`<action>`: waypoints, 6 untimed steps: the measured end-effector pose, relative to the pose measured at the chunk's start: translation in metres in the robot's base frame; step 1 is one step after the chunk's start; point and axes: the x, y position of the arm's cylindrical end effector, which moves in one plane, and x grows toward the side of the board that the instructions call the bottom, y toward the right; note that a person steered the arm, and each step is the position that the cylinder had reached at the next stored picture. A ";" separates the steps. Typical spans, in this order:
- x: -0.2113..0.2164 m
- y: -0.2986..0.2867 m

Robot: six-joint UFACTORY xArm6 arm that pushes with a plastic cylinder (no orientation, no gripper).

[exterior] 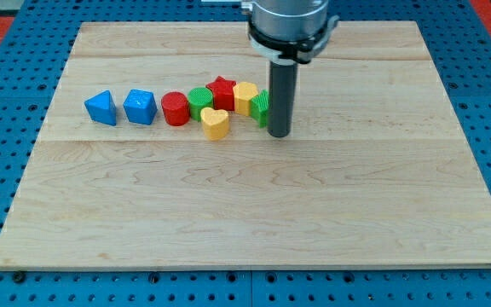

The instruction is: Move the yellow heart into the yellow hexagon

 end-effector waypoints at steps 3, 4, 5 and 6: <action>0.026 -0.065; 0.000 -0.065; 0.048 -0.081; 0.008 -0.126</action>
